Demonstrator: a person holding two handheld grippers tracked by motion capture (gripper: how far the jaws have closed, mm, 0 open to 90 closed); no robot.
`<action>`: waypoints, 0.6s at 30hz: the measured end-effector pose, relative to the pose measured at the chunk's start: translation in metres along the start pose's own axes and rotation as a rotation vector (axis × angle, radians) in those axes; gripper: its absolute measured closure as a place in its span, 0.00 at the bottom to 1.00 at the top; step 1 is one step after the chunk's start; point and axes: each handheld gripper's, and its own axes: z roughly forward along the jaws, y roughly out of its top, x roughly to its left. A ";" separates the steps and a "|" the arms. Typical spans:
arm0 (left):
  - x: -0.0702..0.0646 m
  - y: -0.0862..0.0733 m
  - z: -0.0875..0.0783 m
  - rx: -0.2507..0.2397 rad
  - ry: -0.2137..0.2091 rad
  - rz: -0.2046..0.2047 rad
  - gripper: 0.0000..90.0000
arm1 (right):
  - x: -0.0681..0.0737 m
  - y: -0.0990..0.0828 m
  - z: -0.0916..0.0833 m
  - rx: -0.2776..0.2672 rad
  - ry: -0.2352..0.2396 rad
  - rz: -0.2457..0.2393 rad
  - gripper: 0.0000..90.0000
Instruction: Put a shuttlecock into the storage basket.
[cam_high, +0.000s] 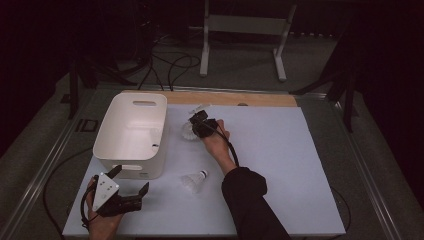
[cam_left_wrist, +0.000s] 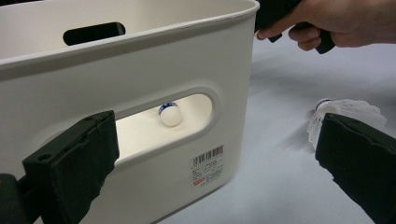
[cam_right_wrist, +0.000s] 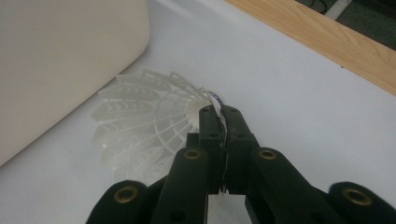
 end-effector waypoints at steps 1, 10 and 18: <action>0.000 0.000 0.000 0.000 0.000 0.000 0.00 | 0.000 0.000 -0.001 0.000 0.000 0.001 0.98; 0.000 0.000 0.000 -0.001 0.002 -0.001 0.00 | -0.002 0.002 -0.009 -0.012 0.001 -0.002 0.98; 0.000 0.000 0.000 -0.002 0.001 0.000 0.00 | -0.004 0.005 -0.017 -0.024 -0.006 0.001 0.98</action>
